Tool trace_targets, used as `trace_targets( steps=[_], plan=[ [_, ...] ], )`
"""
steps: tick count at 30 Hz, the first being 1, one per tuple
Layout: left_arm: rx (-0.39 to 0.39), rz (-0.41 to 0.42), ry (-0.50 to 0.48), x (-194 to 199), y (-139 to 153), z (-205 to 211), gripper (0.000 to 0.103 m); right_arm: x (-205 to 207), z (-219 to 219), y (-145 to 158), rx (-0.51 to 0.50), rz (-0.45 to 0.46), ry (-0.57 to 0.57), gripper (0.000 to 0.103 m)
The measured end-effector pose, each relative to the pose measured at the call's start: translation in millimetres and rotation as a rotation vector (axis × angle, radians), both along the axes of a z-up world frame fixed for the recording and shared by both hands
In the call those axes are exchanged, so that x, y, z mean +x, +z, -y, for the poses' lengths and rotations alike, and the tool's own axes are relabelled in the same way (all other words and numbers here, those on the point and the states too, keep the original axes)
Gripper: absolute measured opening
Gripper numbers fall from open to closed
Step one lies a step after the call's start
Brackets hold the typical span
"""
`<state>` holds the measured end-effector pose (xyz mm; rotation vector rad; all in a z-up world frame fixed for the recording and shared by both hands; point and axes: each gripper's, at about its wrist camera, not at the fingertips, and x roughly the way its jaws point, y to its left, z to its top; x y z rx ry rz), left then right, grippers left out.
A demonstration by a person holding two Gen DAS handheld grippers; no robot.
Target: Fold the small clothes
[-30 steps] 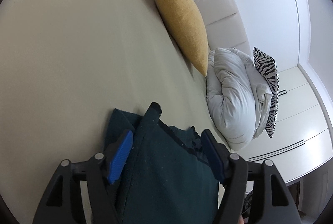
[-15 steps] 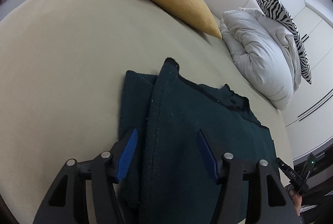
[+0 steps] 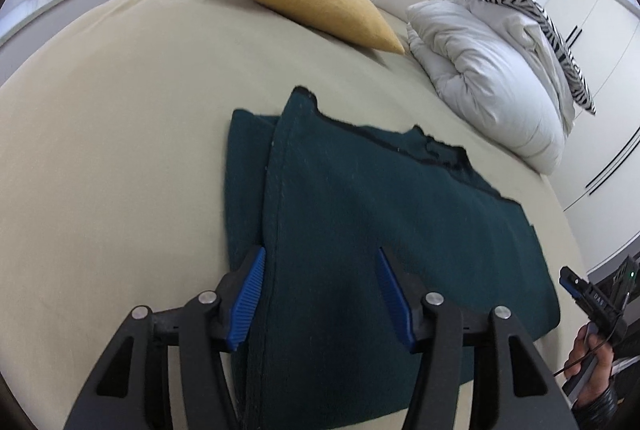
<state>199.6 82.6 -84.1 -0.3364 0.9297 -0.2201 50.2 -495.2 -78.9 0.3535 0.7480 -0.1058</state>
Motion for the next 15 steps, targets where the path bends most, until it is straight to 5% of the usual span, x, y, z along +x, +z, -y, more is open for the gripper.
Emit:
trace_targets(
  steps=[4,9,15],
  plan=[
    [-0.013,-0.018,0.019,-2,-6,-6,0.035,7,-2,-20,0.0,-0.11,-0.001,0.051],
    [-0.015,-0.031,0.028,-4,-11,-15,0.015,7,5,-32,0.014,-0.136,-0.013,0.039],
    [-0.029,-0.037,0.025,-6,-15,-20,0.01,0,-1,-25,-0.036,-0.131,0.015,0.019]
  ],
)
